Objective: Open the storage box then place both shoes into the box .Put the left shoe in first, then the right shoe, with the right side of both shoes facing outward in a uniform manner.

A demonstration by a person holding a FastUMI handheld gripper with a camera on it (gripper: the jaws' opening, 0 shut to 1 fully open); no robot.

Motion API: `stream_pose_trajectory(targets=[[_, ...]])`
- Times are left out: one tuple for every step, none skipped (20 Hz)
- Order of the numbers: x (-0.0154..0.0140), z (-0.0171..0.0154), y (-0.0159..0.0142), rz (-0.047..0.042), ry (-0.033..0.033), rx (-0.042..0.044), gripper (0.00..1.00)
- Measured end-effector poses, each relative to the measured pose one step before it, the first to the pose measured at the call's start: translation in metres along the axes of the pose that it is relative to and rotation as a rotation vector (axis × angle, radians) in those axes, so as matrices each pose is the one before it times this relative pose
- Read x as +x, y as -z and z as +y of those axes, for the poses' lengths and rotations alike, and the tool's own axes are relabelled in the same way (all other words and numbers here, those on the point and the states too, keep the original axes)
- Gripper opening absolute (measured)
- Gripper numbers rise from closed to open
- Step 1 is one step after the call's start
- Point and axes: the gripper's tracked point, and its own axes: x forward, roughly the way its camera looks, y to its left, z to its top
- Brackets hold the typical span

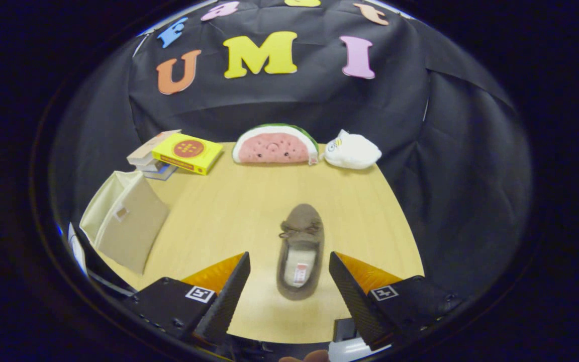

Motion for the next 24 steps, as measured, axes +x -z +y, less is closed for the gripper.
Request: stream_pose_trajectory(targets=[[0.00924,-0.00753,0.00562,0.01979,0.00323,0.01538,0.96],[0.00888,-0.0066,0.00529,0.02265,0.00181,0.00967,0.96],[0.01078,-0.00554,0.00518,0.01916,0.00485,0.0082,0.96],[0.0128,-0.0057,0.00442,0.0175,0.00872,0.00382,0.96],[0.00912,-0.0028,0.00337,0.01543,0.00424,0.00252,0.96],[0.00952,-0.00054,0.00234,0.01698,-0.00331,0.00627,0.96],[0.00799,-0.00091,0.00155,0.01336,-0.00287,0.00433,0.96],[0.0065,-0.00091,-0.00006,0.00794,-0.0014,-0.00018,0.96],[0.00514,-0.00135,-0.00237,-0.00242,0.00019,0.00006,0.96],[0.00437,0.0002,-0.00342,-0.00217,0.00057,0.00097,0.96],[0.00496,0.00174,-0.00345,-0.00439,-0.00548,-0.00094,0.96],[0.00516,0.00083,-0.00267,-0.00125,-0.00013,-0.00272,0.96],[0.00622,-0.00138,-0.00337,-0.00215,0.00645,0.00027,0.96],[0.00654,0.00187,-0.00151,0.00189,-0.00305,0.00162,0.96],[0.00495,0.00376,0.0004,0.01114,-0.00326,0.00309,0.95],[0.00515,0.00241,0.00049,0.00698,-0.00538,0.00627,0.93],[0.0041,0.00238,0.00037,0.00661,-0.00898,0.00723,0.92],[0.00529,0.00127,0.00035,0.0037,-0.00736,0.0109,0.86],[0.00176,0.00079,0.00222,0.00821,-0.00682,0.00919,0.8],[0.0029,0.00075,0.00242,0.00852,-0.00626,0.0118,0.74],[0.00217,0.00031,0.00079,0.00994,-0.00992,0.0101,0.69],[0.00487,-0.00516,0.00046,-0.0037,0.01991,0.0167,0.68],[0.00095,0.00002,-0.00061,0.00154,-0.00369,0.01179,0.38],[-0.00311,-0.00708,0.00078,0.01085,0.02246,-0.01269,0.27]])
